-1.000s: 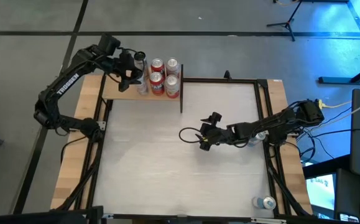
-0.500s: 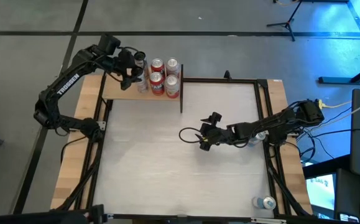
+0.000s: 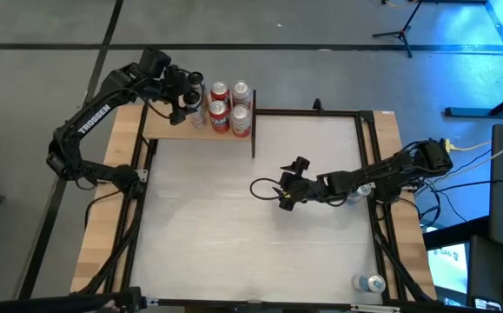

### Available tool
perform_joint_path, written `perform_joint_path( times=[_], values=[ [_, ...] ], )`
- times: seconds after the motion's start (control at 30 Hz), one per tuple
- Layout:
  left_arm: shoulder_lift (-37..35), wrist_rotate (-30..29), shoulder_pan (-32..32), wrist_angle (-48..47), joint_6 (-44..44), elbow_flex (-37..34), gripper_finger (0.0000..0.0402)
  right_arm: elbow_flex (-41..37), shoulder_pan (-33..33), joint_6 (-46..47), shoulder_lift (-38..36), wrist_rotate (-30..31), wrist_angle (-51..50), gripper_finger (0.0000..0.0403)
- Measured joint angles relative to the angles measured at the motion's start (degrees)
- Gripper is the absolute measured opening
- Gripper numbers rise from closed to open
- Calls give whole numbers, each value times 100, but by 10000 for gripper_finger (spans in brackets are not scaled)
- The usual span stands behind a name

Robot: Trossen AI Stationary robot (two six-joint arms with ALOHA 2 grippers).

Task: Place canned beverage on shelf
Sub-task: Put the white soda can on the shelf aligned with the other white soda can, then put the top blue soda can on the shelf

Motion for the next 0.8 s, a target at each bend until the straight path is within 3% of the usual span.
perform_joint_path(
  times=[0.23, 0.37, 0.6, 0.8],
  values=[
    [-241, -145, -183, -4, -24, 399, 353, 0, 0, 0, 0, -39, 0, 356],
    [-424, 94, -275, -3, -365, 704, 353, 0, 0, -1, 0, -48, 1, 356],
    [-633, 1632, -705, 277, -1718, 893, 352, 0, 0, -2, 0, -77, 50, 356],
    [-668, 2820, -1646, -160, -1669, 486, 352, 1, 0, -4, 0, -382, 232, 356]
  ],
)
